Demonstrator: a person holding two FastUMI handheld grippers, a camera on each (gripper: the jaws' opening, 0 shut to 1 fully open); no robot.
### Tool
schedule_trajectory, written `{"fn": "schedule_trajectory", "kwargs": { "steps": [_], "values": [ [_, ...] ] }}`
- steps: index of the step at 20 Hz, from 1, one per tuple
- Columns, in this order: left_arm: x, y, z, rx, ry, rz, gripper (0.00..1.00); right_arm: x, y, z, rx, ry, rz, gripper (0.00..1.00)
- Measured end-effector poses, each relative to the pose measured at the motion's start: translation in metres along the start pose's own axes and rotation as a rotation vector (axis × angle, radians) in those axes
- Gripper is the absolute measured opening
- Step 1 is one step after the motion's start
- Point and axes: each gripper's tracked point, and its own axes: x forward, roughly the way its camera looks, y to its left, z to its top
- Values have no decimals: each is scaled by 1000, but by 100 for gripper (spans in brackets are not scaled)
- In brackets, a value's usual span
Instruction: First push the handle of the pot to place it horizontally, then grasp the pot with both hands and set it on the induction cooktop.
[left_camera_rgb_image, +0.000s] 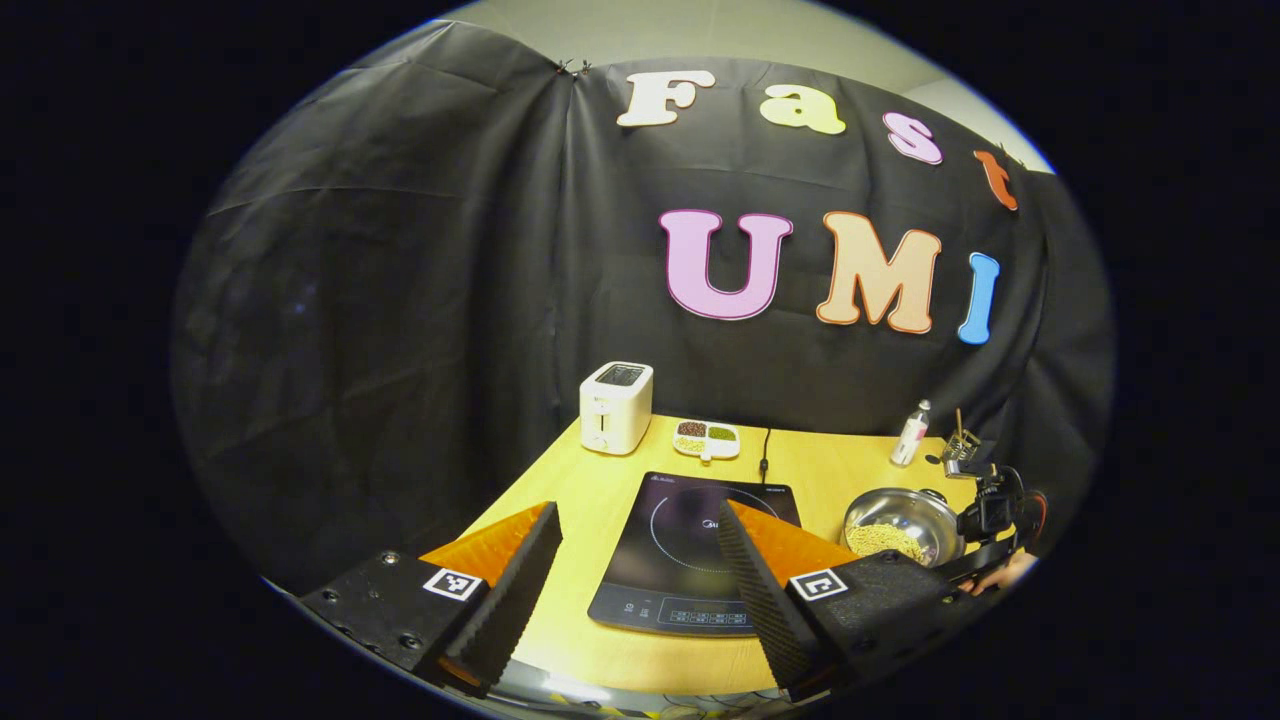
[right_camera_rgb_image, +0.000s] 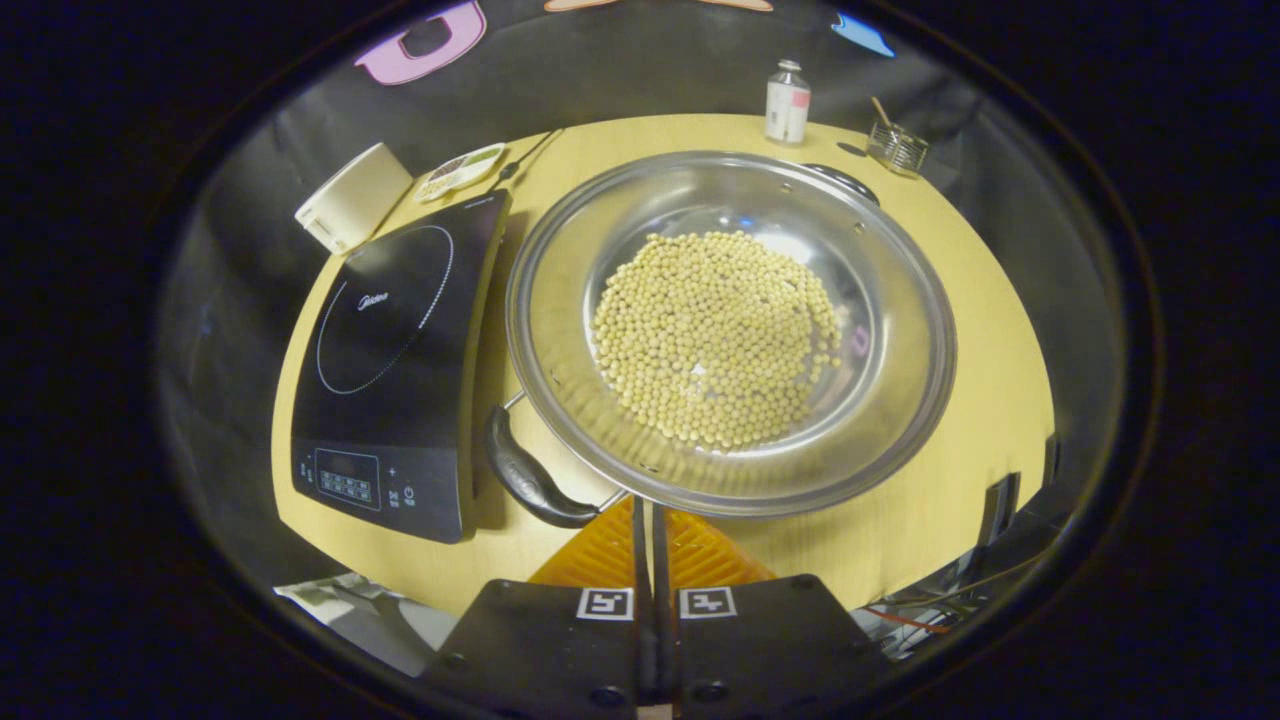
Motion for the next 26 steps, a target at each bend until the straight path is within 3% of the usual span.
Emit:
{"fn": "schedule_trajectory", "kwargs": {
  "steps": [7,12,13,26],
  "values": [
    [9,-4,6,-7,-15,-8,96,6,28,9,110,-12,34,3],
    [11,-5,5,-3,-16,-12,93,13,49,23,268,-16,33,0],
    [11,-5,5,3,-16,-15,96,15,52,26,285,-29,26,3],
    [14,-2,6,33,-17,-27,93,25,84,63,406,-95,8,0]
  ]
}}
